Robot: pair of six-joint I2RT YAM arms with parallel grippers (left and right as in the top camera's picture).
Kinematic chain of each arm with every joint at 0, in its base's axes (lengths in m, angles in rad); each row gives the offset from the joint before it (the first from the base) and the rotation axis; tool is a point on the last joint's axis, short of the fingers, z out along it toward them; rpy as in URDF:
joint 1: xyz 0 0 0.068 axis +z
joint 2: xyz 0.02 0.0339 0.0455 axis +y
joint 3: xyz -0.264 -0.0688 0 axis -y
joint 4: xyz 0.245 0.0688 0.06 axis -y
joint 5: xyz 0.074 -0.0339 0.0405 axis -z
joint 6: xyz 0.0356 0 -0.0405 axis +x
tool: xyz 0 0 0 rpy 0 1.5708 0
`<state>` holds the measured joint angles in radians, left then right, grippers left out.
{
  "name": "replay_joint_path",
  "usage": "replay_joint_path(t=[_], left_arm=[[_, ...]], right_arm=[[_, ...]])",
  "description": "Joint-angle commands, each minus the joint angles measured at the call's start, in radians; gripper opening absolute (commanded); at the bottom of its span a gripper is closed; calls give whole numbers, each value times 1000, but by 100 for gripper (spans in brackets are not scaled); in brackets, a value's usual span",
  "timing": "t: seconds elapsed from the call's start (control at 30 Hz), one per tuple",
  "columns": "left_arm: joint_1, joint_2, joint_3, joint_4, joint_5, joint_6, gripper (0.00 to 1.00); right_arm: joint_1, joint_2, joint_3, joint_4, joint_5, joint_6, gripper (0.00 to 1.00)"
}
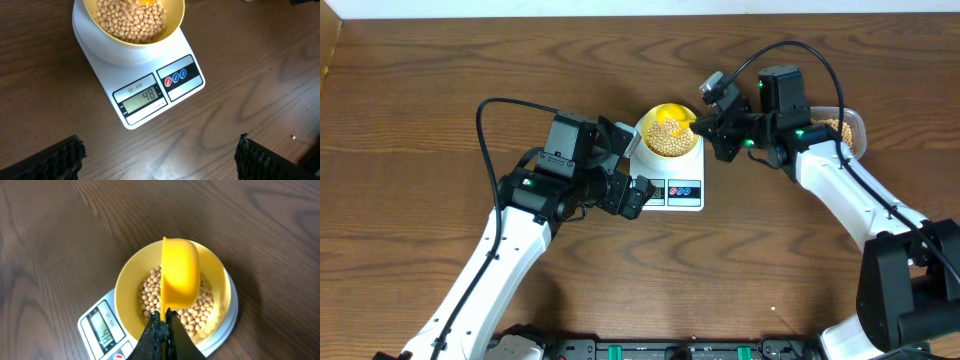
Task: Scoop item into bowl and weigh 50g on scale
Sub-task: 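Tip the scoop to pour soybeans into the yellow bowl, then carry the yellow scoop rightward to the soybean tub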
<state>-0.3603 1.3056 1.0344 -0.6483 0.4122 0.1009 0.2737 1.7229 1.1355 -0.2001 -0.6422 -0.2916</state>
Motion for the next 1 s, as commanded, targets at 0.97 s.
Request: replay_joint_path(t=[0.97], left_arm=[[-1,2,0,-1,-6,-5,98]], right_arm=[[-58,-105,5,66,-68,200,1]])
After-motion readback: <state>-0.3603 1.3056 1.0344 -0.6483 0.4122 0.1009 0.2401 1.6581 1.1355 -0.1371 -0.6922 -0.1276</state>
